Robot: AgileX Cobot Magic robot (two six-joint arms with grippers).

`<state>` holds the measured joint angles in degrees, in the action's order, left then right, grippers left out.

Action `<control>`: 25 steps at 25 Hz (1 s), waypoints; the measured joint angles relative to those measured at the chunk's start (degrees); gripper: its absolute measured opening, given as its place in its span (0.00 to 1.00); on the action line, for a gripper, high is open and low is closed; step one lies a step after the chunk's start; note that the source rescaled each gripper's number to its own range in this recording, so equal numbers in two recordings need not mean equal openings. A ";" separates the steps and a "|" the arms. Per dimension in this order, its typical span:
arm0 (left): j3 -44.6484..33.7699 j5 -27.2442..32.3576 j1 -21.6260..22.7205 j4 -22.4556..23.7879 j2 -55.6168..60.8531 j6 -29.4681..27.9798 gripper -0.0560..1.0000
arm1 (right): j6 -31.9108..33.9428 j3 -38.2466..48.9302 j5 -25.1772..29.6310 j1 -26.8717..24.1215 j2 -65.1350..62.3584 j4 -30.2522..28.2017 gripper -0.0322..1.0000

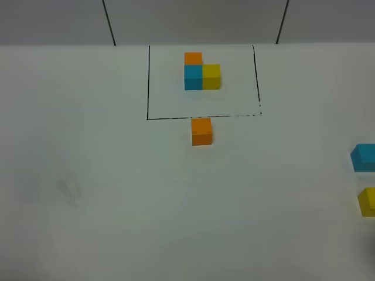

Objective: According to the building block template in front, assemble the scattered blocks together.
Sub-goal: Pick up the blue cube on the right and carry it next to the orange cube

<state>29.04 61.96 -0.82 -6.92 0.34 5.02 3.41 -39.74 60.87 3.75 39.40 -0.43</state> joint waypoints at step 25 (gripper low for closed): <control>0.00 0.00 0.00 0.00 0.00 0.00 0.65 | -12.14 -13.47 -22.32 -9.95 53.53 8.68 0.87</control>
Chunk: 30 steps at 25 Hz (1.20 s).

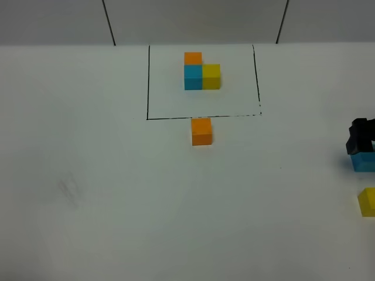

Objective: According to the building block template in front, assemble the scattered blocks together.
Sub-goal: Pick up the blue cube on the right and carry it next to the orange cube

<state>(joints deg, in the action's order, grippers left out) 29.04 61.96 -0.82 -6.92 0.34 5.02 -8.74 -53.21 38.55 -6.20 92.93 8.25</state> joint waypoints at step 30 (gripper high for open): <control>0.00 -0.06 0.00 0.00 0.00 0.00 0.65 | -2.38 -0.06 -10.89 -2.21 15.03 0.81 0.62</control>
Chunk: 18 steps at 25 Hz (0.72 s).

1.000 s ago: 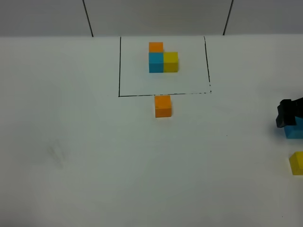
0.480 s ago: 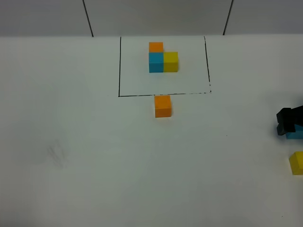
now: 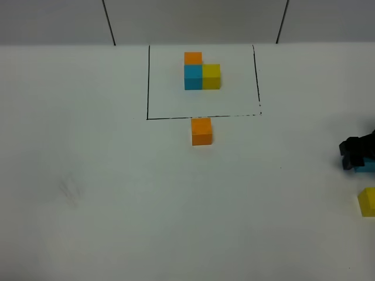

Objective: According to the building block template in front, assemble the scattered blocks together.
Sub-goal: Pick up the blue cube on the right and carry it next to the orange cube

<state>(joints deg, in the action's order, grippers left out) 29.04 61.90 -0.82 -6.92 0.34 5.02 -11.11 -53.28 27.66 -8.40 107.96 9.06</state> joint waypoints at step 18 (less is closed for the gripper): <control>0.00 0.00 0.00 0.00 0.00 0.00 0.65 | 24.38 -6.76 21.80 17.30 -13.06 -10.02 0.04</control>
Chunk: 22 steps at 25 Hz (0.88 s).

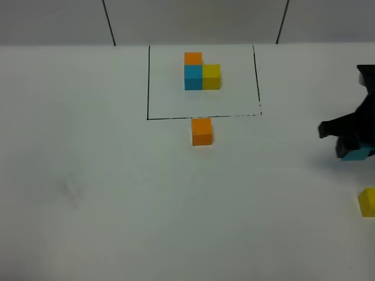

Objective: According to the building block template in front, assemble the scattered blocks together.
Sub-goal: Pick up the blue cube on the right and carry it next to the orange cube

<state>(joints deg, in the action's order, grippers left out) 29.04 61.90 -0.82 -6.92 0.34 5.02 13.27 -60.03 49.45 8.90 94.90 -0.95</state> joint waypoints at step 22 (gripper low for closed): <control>0.00 0.00 0.00 0.00 0.00 0.00 0.65 | 41.55 -18.06 -4.58 33.56 20.51 -8.92 0.04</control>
<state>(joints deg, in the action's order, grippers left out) 29.04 61.90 -0.82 -6.92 0.34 5.02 54.82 -78.09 44.87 42.46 115.41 -9.88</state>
